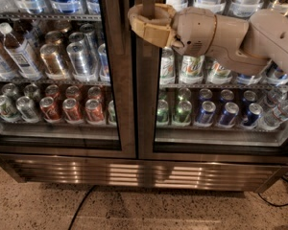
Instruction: Open right fridge door
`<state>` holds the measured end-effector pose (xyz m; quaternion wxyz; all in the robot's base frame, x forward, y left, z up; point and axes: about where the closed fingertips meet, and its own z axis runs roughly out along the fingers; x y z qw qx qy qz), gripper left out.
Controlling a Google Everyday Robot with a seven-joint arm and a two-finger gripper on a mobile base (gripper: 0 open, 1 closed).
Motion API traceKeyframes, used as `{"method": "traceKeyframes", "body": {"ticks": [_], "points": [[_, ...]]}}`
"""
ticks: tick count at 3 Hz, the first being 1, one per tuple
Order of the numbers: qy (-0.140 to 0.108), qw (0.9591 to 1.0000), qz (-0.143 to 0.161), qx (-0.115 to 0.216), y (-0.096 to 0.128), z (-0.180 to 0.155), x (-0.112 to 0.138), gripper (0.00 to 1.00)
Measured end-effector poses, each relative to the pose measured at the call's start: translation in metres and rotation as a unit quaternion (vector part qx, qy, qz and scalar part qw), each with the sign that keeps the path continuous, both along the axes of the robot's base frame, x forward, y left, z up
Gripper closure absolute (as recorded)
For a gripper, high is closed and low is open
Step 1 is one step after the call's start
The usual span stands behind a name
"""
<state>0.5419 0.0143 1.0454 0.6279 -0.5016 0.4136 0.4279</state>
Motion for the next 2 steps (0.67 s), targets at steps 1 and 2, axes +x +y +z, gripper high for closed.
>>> {"method": "traceKeyframes", "body": {"ticks": [1, 2], "points": [[0.000, 1.0000, 0.001, 0.001, -0.0005, -0.0012, -0.0005, 1.00], [0.000, 1.0000, 0.001, 0.001, -0.0010, -0.0011, 0.0005, 1.00]]}}
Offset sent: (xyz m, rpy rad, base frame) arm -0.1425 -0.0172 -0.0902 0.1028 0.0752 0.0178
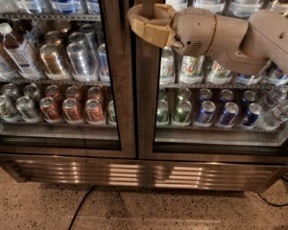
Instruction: Open right fridge door
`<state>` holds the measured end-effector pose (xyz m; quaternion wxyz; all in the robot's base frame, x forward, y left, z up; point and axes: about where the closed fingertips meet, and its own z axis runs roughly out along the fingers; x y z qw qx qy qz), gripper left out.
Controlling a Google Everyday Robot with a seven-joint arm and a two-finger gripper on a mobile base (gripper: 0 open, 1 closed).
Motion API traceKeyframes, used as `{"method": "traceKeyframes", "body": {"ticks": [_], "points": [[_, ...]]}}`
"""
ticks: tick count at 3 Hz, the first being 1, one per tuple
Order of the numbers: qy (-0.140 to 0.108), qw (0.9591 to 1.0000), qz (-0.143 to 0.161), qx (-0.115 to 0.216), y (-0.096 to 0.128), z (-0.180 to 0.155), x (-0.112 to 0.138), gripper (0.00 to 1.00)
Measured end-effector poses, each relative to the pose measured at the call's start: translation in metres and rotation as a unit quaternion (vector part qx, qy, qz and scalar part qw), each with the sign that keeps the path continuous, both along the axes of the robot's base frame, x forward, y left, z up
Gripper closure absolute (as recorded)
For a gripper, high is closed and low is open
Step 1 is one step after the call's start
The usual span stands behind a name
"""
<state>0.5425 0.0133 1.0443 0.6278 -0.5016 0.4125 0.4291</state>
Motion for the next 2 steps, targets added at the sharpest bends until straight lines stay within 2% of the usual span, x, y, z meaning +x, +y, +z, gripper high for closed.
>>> {"method": "traceKeyframes", "body": {"ticks": [2], "points": [[0.001, 1.0000, 0.000, 0.001, -0.0014, -0.0002, -0.0001, 1.00]]}}
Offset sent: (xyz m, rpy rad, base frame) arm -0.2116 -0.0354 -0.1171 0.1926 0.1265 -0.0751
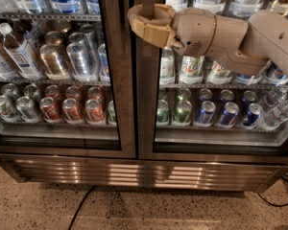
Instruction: Open right fridge door
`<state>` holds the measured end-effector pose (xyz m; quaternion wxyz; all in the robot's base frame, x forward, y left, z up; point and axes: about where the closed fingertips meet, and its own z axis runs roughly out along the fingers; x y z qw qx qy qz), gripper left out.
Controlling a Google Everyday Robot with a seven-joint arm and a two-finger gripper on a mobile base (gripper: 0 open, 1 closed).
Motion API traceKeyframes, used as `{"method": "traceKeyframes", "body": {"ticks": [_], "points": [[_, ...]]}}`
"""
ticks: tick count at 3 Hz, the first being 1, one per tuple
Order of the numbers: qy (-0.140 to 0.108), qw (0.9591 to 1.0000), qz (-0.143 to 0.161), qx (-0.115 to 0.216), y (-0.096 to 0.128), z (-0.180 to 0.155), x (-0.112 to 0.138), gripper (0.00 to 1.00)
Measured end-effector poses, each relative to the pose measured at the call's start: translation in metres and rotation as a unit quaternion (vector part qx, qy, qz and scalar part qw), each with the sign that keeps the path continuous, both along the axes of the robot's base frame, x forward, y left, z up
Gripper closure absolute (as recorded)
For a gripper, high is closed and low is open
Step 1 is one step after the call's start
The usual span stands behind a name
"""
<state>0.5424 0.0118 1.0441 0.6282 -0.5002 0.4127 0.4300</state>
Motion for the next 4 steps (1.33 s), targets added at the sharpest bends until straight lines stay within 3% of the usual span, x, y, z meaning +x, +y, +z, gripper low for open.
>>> {"method": "traceKeyframes", "body": {"ticks": [4], "points": [[0.002, 1.0000, -0.002, 0.003, -0.0004, -0.0002, 0.0003, 1.00]]}}
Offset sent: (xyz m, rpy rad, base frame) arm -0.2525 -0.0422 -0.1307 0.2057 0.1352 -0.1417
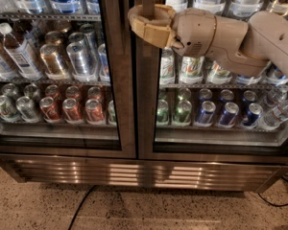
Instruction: Open right fridge door
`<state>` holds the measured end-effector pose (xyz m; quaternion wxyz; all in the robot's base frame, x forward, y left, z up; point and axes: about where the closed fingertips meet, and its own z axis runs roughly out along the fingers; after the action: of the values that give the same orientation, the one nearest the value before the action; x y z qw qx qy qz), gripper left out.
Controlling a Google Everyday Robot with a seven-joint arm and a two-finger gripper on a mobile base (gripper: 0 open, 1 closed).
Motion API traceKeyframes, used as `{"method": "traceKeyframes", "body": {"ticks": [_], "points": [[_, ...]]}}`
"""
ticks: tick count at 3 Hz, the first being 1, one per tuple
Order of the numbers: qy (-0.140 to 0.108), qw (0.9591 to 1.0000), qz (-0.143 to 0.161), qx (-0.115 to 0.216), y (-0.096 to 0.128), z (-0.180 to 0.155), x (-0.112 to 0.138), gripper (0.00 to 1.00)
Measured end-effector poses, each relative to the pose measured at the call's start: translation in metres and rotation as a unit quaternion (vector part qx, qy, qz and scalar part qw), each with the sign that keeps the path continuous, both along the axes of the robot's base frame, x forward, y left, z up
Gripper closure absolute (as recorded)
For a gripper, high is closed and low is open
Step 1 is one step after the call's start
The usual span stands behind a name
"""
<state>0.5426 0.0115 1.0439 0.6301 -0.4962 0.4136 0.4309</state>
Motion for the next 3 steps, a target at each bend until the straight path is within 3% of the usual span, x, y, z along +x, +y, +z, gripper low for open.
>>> {"method": "traceKeyframes", "body": {"ticks": [3], "points": [[0.001, 1.0000, -0.002, 0.003, 0.0005, -0.0004, 0.0002, 1.00]]}}
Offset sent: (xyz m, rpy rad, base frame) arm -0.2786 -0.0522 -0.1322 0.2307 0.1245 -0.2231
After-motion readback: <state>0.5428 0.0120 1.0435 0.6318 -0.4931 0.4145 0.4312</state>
